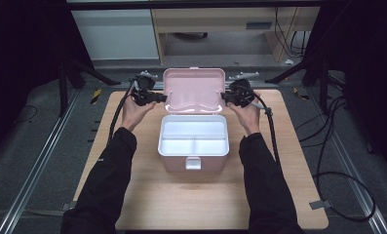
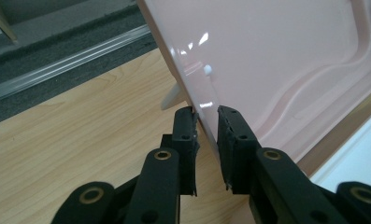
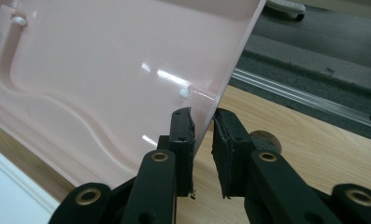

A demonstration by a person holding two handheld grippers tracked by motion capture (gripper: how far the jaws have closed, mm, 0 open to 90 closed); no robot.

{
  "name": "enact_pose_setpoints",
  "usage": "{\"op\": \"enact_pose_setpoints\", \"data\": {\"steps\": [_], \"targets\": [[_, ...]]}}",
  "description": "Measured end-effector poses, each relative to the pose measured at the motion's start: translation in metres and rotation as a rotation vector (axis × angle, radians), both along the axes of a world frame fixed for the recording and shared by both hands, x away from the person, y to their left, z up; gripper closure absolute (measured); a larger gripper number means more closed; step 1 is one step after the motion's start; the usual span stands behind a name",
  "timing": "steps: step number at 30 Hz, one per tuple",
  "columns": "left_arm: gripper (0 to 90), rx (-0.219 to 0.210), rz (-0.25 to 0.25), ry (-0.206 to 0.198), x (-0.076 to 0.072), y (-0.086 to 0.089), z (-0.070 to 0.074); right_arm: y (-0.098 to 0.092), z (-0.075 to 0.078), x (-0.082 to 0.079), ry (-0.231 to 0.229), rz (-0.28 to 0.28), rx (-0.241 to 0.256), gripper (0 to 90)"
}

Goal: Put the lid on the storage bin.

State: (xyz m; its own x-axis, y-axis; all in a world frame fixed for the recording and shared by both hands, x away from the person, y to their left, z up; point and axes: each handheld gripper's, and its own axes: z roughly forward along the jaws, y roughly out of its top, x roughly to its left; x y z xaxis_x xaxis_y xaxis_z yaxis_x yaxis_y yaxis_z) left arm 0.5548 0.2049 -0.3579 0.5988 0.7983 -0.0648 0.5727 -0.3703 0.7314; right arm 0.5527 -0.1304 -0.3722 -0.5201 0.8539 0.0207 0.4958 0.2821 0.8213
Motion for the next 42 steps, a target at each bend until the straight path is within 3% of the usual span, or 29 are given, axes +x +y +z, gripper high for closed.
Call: {"op": "enact_pose_setpoints", "data": {"steps": [5,12,16,20,23,29,36,42], "targets": [[78.2,0.007,-0.002,-0.024,-0.007,-0.002,0.007,-0.001,0.007,-0.007,-0.020,0.003,-0.009,78.5],[79.1,0.009,-0.012,-0.051,-0.018,-0.003,0.015,-0.006,0.015,-0.022,-0.057,0.001,0.019,79.5],[79.9,-0.009,-0.004,-0.083,-0.026,-0.003,0.014,-0.007,0.018,-0.030,-0.075,0.004,0.012,80.0],[79.9,-0.005,-0.002,-0.092,-0.031,-0.002,0.011,-0.005,0.018,-0.033,-0.086,0.009,-0.022,80.1],[79.9,-0.004,-0.004,-0.091,-0.034,-0.002,0.010,-0.004,0.016,-0.035,-0.087,0.009,-0.013,80.7],[80.1,0.009,0.006,-0.098,-0.031,-0.004,0.008,-0.006,0.013,-0.035,-0.095,0.006,0.016,81.6],[81.6,-0.028,0.026,-0.098,-0.022,-0.002,0.008,-0.005,0.014,-0.025,-0.100,-0.001,0.019,82.4],[81.5,-0.015,0.014,-0.114,-0.028,-0.001,0.009,-0.006,0.014,-0.028,-0.117,0.007,0.017,82.4]]}}
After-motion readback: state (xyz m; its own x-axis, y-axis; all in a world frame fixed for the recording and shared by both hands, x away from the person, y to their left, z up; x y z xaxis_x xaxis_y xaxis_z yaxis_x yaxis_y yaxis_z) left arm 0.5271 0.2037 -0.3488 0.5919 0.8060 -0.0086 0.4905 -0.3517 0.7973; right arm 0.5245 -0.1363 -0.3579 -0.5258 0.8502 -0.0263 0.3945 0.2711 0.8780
